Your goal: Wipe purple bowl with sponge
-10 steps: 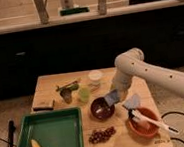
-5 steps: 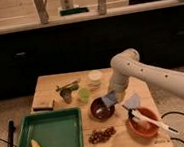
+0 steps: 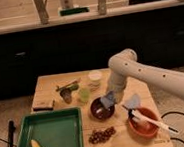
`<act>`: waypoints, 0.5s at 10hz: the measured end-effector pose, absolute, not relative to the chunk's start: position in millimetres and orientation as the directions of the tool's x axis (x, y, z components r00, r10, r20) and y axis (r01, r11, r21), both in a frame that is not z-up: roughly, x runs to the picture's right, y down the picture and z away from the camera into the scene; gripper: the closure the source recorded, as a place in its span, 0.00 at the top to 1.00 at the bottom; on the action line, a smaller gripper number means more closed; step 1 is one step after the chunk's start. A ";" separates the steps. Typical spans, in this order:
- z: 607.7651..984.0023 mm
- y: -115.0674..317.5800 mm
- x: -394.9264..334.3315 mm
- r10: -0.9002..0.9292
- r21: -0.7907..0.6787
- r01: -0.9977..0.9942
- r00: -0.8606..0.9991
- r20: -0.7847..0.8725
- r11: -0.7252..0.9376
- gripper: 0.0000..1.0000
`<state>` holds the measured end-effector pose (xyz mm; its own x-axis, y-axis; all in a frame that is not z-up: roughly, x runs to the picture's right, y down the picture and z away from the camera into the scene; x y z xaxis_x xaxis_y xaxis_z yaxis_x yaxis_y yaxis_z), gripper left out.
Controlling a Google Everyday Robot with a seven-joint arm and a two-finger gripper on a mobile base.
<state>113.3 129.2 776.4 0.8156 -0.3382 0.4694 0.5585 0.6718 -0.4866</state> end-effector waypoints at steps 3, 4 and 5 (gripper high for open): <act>781.2 125.4 121.1 -0.314 -0.472 0.545 0.817 0.483 0.693 0.00; 785.0 122.6 129.9 -0.309 -0.461 0.542 0.816 0.489 0.703 0.00; 790.7 118.1 145.1 -0.310 -0.444 0.541 0.813 0.493 0.714 0.00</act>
<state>145.1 118.1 790.7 0.8131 -0.3096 0.4929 0.5412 0.7139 -0.4443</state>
